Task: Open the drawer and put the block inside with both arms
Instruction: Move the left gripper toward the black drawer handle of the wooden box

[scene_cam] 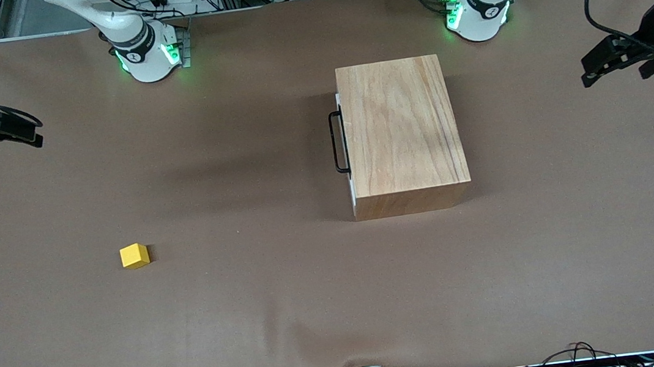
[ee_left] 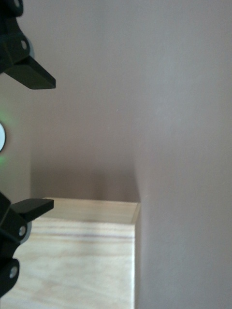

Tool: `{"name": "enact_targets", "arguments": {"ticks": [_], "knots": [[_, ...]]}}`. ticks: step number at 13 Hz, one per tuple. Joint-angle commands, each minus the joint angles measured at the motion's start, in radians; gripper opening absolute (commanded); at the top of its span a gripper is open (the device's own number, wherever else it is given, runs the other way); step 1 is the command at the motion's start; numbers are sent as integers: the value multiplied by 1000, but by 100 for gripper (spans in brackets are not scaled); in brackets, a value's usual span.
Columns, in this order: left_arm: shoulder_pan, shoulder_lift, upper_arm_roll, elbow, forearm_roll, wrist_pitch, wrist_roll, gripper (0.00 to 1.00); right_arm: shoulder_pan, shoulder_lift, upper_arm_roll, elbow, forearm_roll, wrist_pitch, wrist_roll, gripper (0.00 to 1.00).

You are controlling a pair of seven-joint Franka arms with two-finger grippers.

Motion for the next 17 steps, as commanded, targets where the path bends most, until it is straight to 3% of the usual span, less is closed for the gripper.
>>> {"name": "enact_targets", "arguments": {"ticks": [1, 3, 7, 11, 14, 16, 17], "knots": [[-42, 82, -38, 101, -27, -54, -12, 100, 1, -10, -2, -6, 16, -7, -5, 100], [-137, 117, -42, 111, -22, -54, -67, 100, 1, -10, -2, -7, 16, -10, -5, 100], [-392, 273, -26, 207, -14, -22, -432, 100, 1, -8, -2, -7, 16, -8, -5, 100], [-585, 379, -30, 220, -16, 162, -678, 100, -1, -7, -2, -7, 16, -8, -5, 100], [-699, 461, -24, 221, -5, 280, -759, 100, -1, -7, -2, -7, 16, -7, -5, 100], [-824, 510, 49, 224, 45, 320, -810, 100, -1, -7, -2, -7, 16, -7, -5, 100], [-909, 536, 132, 239, 47, 320, -828, 100, 1, -7, -2, -7, 16, -7, -5, 100]]}}
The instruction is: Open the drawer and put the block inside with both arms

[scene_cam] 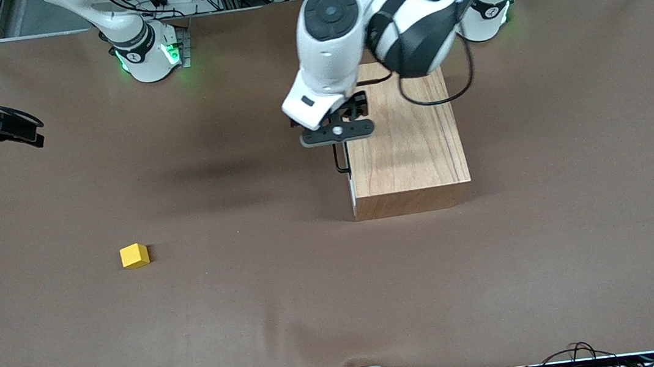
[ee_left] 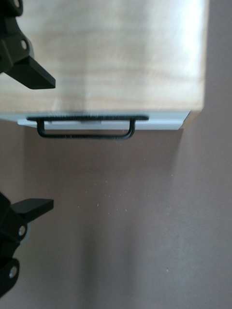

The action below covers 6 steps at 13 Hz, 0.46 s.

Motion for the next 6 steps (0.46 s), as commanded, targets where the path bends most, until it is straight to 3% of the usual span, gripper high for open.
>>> {"name": "enact_targets", "arguments": {"ticks": [1, 4, 6], "knots": [[-222, 77, 203, 64, 30, -2, -52, 100, -1, -8, -2, -4, 15, -5, -5, 100], [-434, 167, 409, 63, 32, -11, -54, 100, -1, -8, -2, -4, 15, -8, -5, 100], [-459, 200, 423, 57, 65, -19, -50, 100, -1, -8, -2, -4, 15, -8, -5, 100]]}}
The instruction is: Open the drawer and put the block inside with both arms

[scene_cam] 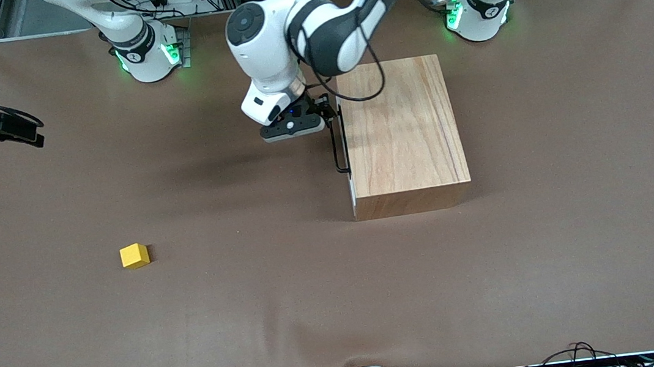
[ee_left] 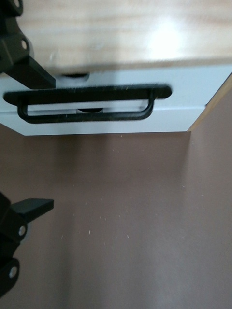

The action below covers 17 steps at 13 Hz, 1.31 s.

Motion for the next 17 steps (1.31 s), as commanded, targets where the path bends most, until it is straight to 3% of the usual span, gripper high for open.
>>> {"name": "enact_targets", "arguments": {"ticks": [1, 5, 17], "knots": [[-15, 63, 24, 39, 71, -43, -1, 100, -1, -8, -2, -4, 15, -7, -5, 100], [-20, 99, 21, 39, 110, -80, 2, 100, -1, -8, -3, -10, 15, -4, -5, 100], [-18, 138, 16, 40, 92, -21, -9, 100, -1, -5, -2, -16, 15, -7, -5, 100]]}}
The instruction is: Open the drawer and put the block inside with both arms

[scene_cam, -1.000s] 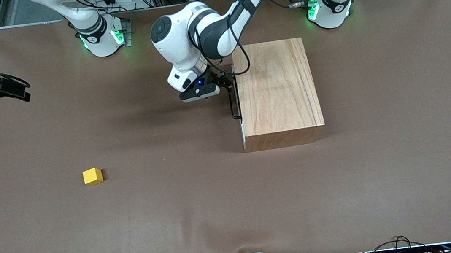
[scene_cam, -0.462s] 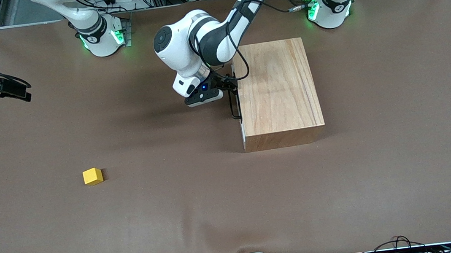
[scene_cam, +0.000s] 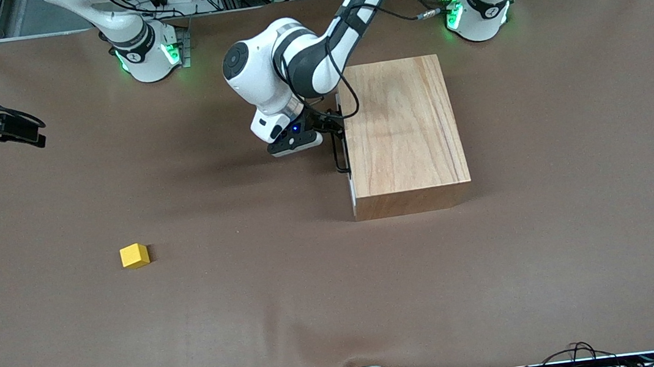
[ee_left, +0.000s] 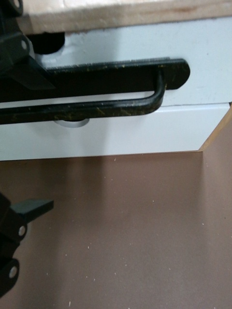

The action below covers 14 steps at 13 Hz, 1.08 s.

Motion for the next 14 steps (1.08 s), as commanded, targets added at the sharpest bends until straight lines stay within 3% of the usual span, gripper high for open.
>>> {"name": "enact_targets", "arguments": {"ticks": [1, 5, 8, 14], "knots": [[-1, 20, 3, 27, -4, 24, -8, 100, -2, -7, -3, -10, 15, -5, -5, 100], [0, 21, 5, 29, -48, 59, -10, 100, 1, 13, -3, -13, 15, 10, -5, 100], [2, 38, 5, 27, -71, 118, -53, 100, 28, 18, -3, -71, 13, 102, -3, 100], [5, 35, 5, 32, -130, 204, -62, 100, 26, 223, -5, -99, -1, 272, -3, 100]]}}
